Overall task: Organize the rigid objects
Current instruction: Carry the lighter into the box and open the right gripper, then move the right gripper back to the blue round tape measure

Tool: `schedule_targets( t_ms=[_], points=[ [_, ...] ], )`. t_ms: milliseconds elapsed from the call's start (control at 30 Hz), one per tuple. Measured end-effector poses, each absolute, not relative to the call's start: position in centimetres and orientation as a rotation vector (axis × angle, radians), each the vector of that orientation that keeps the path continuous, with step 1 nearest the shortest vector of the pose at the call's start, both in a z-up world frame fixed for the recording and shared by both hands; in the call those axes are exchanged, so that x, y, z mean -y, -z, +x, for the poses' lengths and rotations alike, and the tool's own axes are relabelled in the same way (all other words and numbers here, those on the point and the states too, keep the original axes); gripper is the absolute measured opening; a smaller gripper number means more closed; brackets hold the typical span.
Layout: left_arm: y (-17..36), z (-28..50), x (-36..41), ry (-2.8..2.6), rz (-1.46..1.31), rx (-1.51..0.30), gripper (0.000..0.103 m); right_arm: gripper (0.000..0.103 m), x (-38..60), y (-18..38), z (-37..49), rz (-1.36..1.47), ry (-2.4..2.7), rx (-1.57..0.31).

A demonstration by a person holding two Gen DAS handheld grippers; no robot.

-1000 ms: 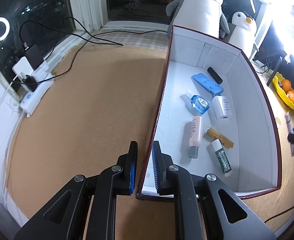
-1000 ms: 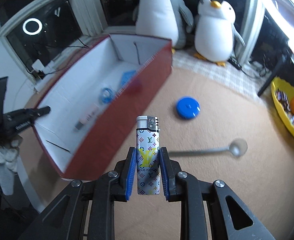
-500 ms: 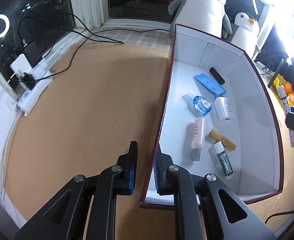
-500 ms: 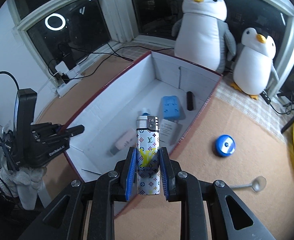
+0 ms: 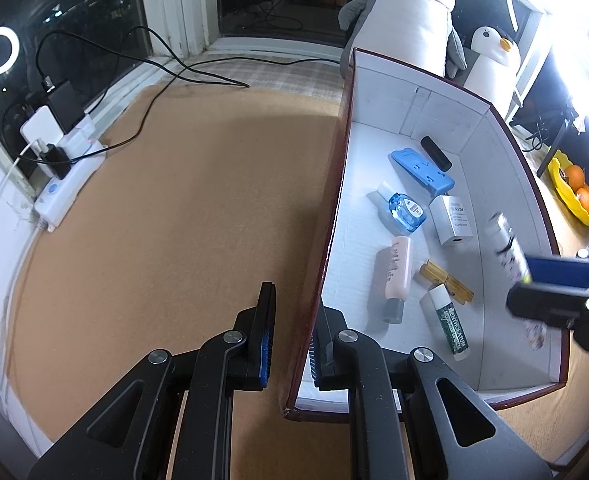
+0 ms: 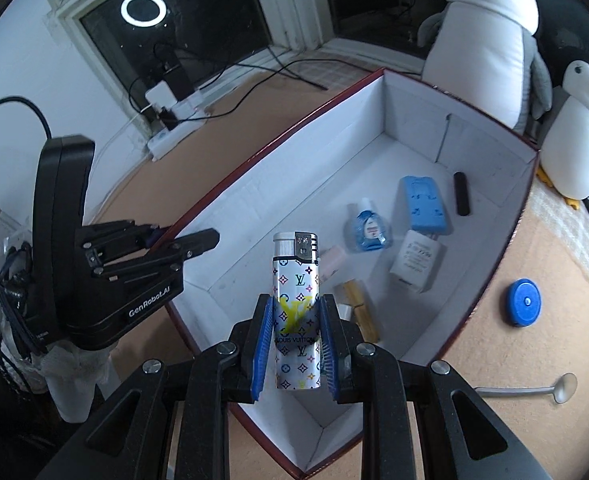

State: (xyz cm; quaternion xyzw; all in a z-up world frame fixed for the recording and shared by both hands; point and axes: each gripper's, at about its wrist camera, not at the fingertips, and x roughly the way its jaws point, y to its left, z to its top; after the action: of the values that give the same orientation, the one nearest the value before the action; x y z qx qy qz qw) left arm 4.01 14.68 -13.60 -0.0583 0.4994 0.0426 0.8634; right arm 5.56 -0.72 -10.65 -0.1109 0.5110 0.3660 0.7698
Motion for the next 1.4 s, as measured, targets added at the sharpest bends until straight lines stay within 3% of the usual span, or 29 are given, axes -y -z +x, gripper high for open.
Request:
schedule_targets(
  t_ms=[367, 533, 1200, 1400],
  points=[
    [13.7, 4.2, -14.7, -0.089, -0.119, -1.048, 0.013, 0.022, 0.3, 11.5, 5.1, -0.254, -0.799, -1.131],
    [13.7, 4.2, -14.8, -0.090, -0.118, -1.049, 0.014, 0.036, 0.3, 11.2, 5.2, -0.245, -0.802, -1.118],
    [14.1, 4.4, -14.8, -0.094, -0.104, -1.057, 0.014, 0.037, 5.5, 8.9, 5.6, -0.099, -0.718, -1.049],
    [14.1, 4.5, -14.7, -0.096, -0.098, -1.063, 0.014, 0.044, 9.9, 8.2, 6.3, -0.016, -0.623, -1.019]
  ],
)
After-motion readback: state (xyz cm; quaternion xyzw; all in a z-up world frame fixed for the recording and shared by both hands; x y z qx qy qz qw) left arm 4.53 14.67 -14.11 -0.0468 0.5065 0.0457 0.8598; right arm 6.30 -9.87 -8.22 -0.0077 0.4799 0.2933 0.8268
